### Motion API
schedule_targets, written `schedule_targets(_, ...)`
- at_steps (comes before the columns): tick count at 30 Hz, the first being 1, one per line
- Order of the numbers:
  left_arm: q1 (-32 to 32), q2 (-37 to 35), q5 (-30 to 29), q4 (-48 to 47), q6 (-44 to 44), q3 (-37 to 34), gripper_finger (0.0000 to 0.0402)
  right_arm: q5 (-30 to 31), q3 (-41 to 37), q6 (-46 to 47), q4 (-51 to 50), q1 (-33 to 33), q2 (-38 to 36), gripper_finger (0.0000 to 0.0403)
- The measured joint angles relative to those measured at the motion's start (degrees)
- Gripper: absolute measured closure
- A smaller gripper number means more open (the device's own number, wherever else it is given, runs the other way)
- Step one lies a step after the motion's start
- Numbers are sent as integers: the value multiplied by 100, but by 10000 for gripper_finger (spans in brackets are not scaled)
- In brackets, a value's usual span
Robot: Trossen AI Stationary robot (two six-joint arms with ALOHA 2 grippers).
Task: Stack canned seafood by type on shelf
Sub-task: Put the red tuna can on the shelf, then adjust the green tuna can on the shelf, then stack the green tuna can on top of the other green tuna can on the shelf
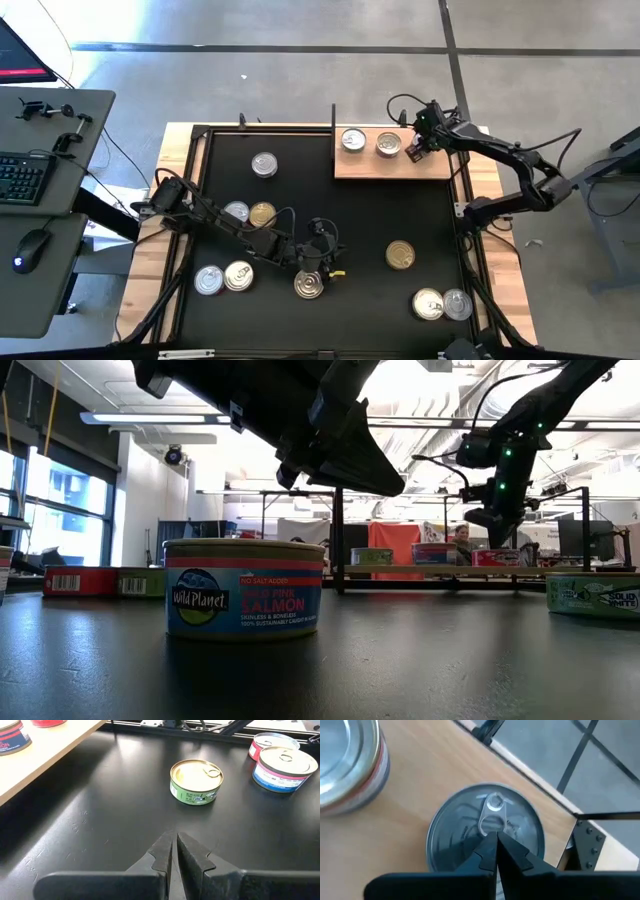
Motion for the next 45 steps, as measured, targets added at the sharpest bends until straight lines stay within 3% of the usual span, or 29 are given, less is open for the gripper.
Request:
schedule_targets(9,-123,-110,-355,-197,-55,0,381,21,7,48,72,399,-788,403)
schedule_targets(13,-238,-388,-735,-624,-134,4,381,-1261,5,215,134,947,-1060,403)
schedule_targets(15,-303,-493,-1002,-863,-180,4,381,-1542,5,385,322,1250,-955,403)
schedule_targets(20,-427,-733,-1477,-1540,-474,4,381,-798,3,518,786,1604,-178,403)
schedule_targets(27,-559,-778,-1708,-2248,-1234,4,381,-335,88,639,1163,1491,514,403)
schedule_targets(37,-811,-855,-2036,-3289,-2344,4,381,-213,359,504,1086,1563,-162,403)
schedule_targets(40,-1006,-1161,-2197,-4254,-3085,4,381,-344,351,652,1163,1843,-434,403)
schedule_targets(45,-1479,-1795,-3136,-6259,-4747,4,381,-670,-393,821,2193,2936,-592,403)
